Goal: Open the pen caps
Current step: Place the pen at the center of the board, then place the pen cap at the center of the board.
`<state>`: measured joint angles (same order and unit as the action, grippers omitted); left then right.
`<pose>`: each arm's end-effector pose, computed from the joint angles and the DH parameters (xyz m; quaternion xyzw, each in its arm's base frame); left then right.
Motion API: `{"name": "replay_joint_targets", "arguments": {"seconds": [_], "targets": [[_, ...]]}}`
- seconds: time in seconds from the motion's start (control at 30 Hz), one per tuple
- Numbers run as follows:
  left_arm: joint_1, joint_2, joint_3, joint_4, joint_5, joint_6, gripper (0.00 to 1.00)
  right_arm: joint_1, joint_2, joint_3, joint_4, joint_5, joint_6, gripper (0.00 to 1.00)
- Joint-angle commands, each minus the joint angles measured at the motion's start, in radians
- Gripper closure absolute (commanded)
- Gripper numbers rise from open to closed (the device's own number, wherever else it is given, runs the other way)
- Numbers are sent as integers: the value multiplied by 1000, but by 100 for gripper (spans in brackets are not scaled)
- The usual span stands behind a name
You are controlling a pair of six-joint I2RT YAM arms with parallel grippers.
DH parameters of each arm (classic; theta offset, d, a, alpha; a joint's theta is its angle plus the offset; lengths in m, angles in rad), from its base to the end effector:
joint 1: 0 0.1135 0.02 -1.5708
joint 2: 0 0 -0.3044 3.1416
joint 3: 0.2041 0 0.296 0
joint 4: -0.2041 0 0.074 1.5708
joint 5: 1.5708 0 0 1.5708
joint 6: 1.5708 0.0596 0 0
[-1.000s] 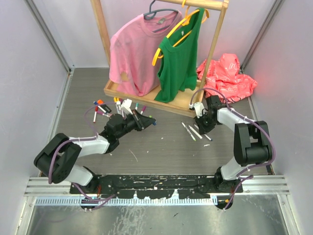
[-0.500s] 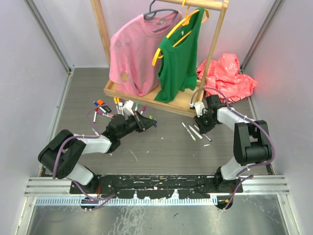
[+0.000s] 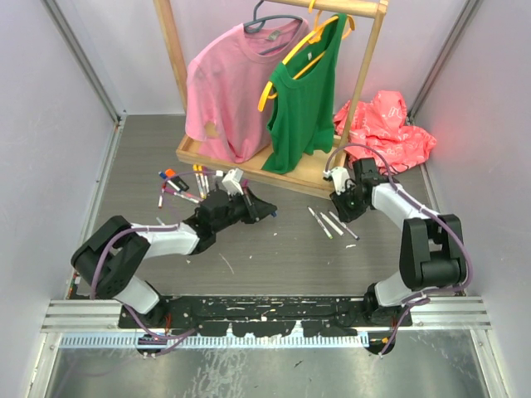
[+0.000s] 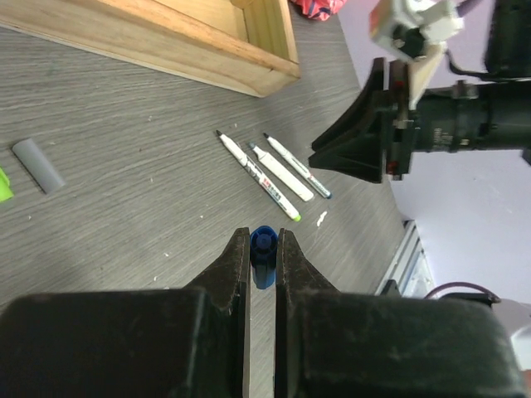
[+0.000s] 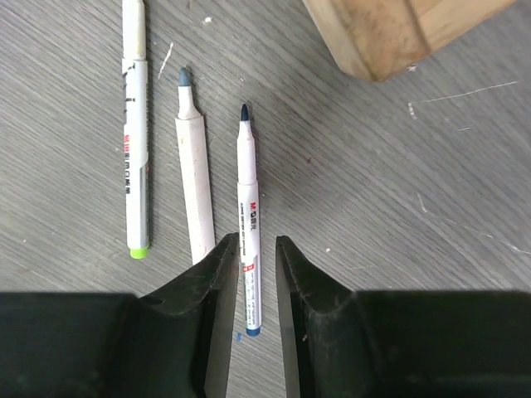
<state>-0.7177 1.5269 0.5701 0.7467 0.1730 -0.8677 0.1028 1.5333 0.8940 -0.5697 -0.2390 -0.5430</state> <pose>0.2588 -0.2395 0.1876 -0.0038 0.7763 -0.4935 0.3921 0.3205 0.0472 0.1695 -0.3302 0.9194 0.0754 0.1999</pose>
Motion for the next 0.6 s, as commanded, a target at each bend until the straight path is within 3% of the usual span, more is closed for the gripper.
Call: {"name": "replay_joint_targets", "arguments": {"seconds": [0.0, 0.3, 0.57], "targets": [[-15, 38, 103, -142, -90, 58, 100, -1, -87, 33, 20, -34, -4, 69], [-47, 162, 417, -705, -319, 104, 100, -2, -154, 22, 34, -59, -14, 69], [-55, 316, 663, -945, -396, 126, 100, -3, -160, 20, 33, -66, -16, 69]]}}
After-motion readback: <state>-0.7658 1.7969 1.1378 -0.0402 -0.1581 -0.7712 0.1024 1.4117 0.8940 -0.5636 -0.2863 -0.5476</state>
